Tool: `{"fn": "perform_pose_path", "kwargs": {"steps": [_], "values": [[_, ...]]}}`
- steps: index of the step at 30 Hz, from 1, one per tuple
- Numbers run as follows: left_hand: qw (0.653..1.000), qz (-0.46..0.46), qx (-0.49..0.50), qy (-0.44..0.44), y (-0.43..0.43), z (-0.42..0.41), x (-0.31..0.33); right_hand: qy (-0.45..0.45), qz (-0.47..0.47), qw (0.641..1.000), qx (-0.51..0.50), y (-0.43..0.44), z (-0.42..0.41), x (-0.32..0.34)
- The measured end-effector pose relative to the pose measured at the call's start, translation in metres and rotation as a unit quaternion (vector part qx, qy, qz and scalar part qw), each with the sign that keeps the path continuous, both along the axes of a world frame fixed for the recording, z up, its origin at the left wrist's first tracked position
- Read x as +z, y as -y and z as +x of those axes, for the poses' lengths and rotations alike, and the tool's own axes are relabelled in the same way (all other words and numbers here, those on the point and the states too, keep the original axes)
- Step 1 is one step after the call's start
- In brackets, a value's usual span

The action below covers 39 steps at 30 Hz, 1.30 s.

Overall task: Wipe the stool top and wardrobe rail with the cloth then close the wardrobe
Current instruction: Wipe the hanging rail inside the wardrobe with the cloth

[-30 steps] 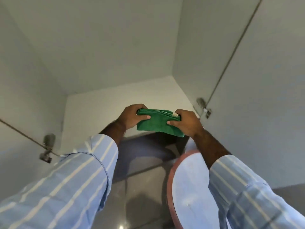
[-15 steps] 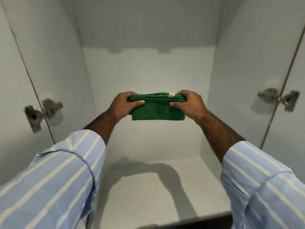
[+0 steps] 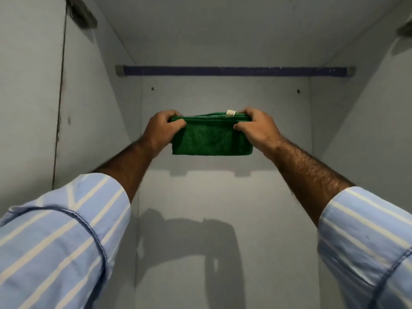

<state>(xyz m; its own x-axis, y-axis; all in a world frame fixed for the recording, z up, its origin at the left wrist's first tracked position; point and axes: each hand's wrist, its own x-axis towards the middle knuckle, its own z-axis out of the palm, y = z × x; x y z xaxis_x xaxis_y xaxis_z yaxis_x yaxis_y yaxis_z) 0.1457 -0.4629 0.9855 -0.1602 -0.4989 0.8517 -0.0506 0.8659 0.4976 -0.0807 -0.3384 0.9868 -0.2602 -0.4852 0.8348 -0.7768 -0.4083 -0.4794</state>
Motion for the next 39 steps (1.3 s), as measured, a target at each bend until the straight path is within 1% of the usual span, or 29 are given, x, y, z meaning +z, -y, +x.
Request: {"fn": "perform_pose_path", "kwargs": {"steps": [3,6,10,13,16,18,19,21,22,23,24,26,28,31,32,33,35,36,39], "values": [[0.996,-0.055,0.039,-0.053,0.002,0.002,0.046,-0.029,-0.070,0.997,-0.020,0.009,0.004,0.045],[0.988,-0.091,0.072,-0.103,0.007,0.009,0.092,-0.039,-0.132,0.990,-0.019,0.020,0.007,0.086],[0.975,-0.144,0.121,-0.121,0.017,0.019,0.146,-0.068,-0.225,0.971,-0.049,0.034,0.011,0.136],[0.974,-0.133,0.133,-0.124,0.024,0.021,0.179,-0.111,-0.280,0.949,-0.092,0.045,0.016,0.169],[0.973,-0.116,0.152,-0.126,0.037,0.017,0.196,-0.148,-0.278,0.938,-0.143,0.060,0.020,0.184],[0.970,-0.130,0.173,-0.109,0.049,0.011,0.197,-0.176,-0.248,0.930,-0.208,0.071,0.020,0.185],[0.965,-0.142,0.199,-0.098,0.054,0.008,0.196,-0.197,-0.239,0.914,-0.262,0.075,0.022,0.183],[0.953,-0.154,0.243,-0.099,0.062,0.003,0.193,-0.254,-0.254,0.864,-0.353,0.084,0.030,0.176],[0.949,-0.155,0.252,-0.106,0.065,0.000,0.191,-0.288,-0.267,0.846,-0.360,0.090,0.037,0.172],[0.947,-0.158,0.256,-0.115,0.067,-0.001,0.190,-0.322,-0.272,0.840,-0.342,0.097,0.046,0.167],[0.944,-0.163,0.259,-0.121,0.067,-0.002,0.189,-0.347,-0.265,0.845,-0.309,0.106,0.055,0.161],[0.937,-0.182,0.277,-0.113,0.066,-0.001,0.184,-0.360,-0.226,0.868,-0.257,0.123,0.069,0.148],[0.919,-0.211,0.316,-0.107,0.069,0.008,0.176,-0.353,-0.218,0.866,-0.279,0.137,0.072,0.142],[0.892,-0.259,0.345,-0.135,0.087,0.040,0.154,-0.346,-0.219,0.859,-0.307,0.146,0.072,0.142],[0.882,-0.272,0.369,-0.111,0.096,0.053,0.145,-0.345,-0.219,0.860,-0.307,0.147,0.074,0.144],[0.869,-0.284,0.400,-0.068,0.103,0.062,0.137,-0.346,-0.219,0.860,-0.306,0.148,0.077,0.145],[0.830,-0.315,0.459,0.026,0.117,0.069,0.126,-0.354,-0.216,0.857,-0.307,0.153,0.087,0.146],[0.819,-0.322,0.473,0.043,0.123,0.069,0.124,-0.361,-0.214,0.854,-0.307,0.156,0.095,0.146],[0.811,-0.323,0.485,0.053,0.131,0.066,0.123,-0.392,-0.206,0.846,-0.298,0.168,0.122,0.146]]}}
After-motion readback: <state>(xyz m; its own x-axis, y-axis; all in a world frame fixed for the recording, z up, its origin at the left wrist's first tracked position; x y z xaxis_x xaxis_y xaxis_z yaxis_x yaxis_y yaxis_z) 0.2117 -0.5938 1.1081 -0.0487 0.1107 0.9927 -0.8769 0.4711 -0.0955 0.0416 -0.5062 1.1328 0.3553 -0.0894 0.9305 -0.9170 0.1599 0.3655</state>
